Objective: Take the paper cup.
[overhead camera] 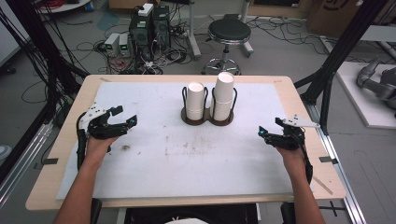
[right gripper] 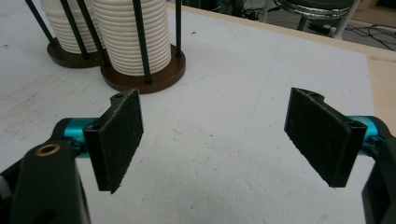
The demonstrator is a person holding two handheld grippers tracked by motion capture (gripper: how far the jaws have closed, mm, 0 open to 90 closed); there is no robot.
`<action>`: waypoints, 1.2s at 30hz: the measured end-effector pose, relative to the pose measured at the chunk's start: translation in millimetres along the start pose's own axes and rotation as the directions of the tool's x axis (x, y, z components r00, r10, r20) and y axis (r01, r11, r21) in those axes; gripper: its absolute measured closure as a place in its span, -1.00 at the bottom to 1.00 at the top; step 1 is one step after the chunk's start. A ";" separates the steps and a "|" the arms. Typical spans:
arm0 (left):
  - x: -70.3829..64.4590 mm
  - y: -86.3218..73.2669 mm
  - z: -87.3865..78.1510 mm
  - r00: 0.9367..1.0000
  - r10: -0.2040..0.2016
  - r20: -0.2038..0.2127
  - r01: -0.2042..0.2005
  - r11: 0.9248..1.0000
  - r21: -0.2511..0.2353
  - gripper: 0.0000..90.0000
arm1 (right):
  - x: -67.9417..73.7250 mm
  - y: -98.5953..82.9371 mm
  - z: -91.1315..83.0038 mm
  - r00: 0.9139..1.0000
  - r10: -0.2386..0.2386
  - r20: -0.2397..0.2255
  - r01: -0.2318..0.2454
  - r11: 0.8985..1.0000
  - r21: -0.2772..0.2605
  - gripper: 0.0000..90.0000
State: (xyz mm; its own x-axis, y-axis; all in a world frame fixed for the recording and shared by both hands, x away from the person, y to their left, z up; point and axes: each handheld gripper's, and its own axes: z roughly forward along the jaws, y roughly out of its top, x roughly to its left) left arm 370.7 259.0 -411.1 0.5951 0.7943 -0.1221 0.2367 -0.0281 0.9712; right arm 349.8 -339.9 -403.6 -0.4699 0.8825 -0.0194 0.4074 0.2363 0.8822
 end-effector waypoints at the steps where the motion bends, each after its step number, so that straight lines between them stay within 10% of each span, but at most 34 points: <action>1: 0.2 0.3 -0.3 1.000 0.002 0.001 -0.002 1.000 -0.001 -0.58 | 0.0 0.0 0.2 1.000 0.004 -0.001 -0.004 1.000 -0.002 -0.56; 11: 2.3 9.6 -3.7 1.000 -0.015 0.004 0.015 0.999 -0.043 -0.57 | 1.5 5.8 1.5 0.999 0.014 -0.038 -0.015 0.999 -0.030 -0.51; 25: -4.6 5.6 -8.7 1.000 0.005 0.013 -0.005 1.000 -0.011 -0.57 | 51.0 47.4 30.9 0.983 -0.093 -0.161 0.077 0.991 -0.106 0.47; 36: -6.6 2.4 -5.1 1.000 0.009 0.027 -0.009 1.000 0.008 -0.57 | 85.7 66.0 50.7 0.986 -0.136 -0.096 0.122 0.983 -0.137 1.00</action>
State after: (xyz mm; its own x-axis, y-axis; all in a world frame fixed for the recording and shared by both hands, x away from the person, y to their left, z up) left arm 363.4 256.8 -406.9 0.6175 0.7776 -0.1187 0.2375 -0.0405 0.9705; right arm 376.1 -228.1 -370.9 -0.5938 0.7991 -0.0939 0.2358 0.2844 0.9292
